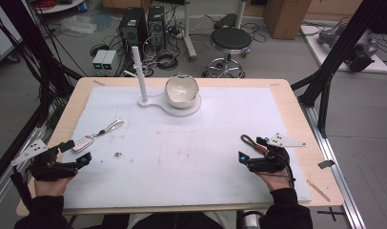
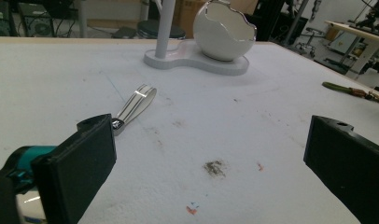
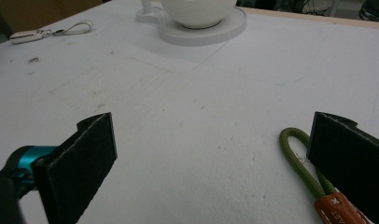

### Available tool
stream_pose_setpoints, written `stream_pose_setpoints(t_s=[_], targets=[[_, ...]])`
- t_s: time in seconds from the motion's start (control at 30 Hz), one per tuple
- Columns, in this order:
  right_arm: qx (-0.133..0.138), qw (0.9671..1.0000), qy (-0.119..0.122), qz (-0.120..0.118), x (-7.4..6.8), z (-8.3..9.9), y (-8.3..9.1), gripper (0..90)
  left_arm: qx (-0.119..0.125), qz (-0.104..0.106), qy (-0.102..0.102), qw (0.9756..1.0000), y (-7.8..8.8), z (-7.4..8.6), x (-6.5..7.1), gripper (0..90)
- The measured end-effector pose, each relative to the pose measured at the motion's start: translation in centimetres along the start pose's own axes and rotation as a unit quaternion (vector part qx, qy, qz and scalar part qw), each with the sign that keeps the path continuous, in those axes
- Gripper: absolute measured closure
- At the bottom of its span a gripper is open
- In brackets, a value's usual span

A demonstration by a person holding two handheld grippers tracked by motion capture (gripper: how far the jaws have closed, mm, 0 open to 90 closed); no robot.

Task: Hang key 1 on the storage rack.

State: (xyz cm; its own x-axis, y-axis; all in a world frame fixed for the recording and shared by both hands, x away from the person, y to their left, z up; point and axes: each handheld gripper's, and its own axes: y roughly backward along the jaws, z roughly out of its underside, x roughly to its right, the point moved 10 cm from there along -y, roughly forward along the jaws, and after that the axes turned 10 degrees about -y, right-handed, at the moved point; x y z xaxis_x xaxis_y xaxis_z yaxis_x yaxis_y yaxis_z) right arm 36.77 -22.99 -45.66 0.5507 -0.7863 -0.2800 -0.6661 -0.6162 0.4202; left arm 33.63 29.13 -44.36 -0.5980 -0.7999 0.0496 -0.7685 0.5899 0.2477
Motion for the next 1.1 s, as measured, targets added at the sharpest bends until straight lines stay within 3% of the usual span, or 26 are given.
stream_pose_setpoints(t_s=[0.2,0.7,1.1], targets=[[0.002,1.0,-0.004,0.001,0.11,-0.01,0.11,0.7,-0.013,0.008,0.0,0.9999,0.0,0.29,0.36,2.8],[-0.009,0.9999,0.003,0.006,0.1,0.43,-0.19,0.7,-0.011,0.009,0.005,0.9999,-0.22,0.24,0.23,2.8],[-0.01,0.9999,0.001,0.01,0.33,0.58,-0.04,0.6,-0.04,0.004,-0.003,0.9992,-0.88,0.09,0.11,2.8]])
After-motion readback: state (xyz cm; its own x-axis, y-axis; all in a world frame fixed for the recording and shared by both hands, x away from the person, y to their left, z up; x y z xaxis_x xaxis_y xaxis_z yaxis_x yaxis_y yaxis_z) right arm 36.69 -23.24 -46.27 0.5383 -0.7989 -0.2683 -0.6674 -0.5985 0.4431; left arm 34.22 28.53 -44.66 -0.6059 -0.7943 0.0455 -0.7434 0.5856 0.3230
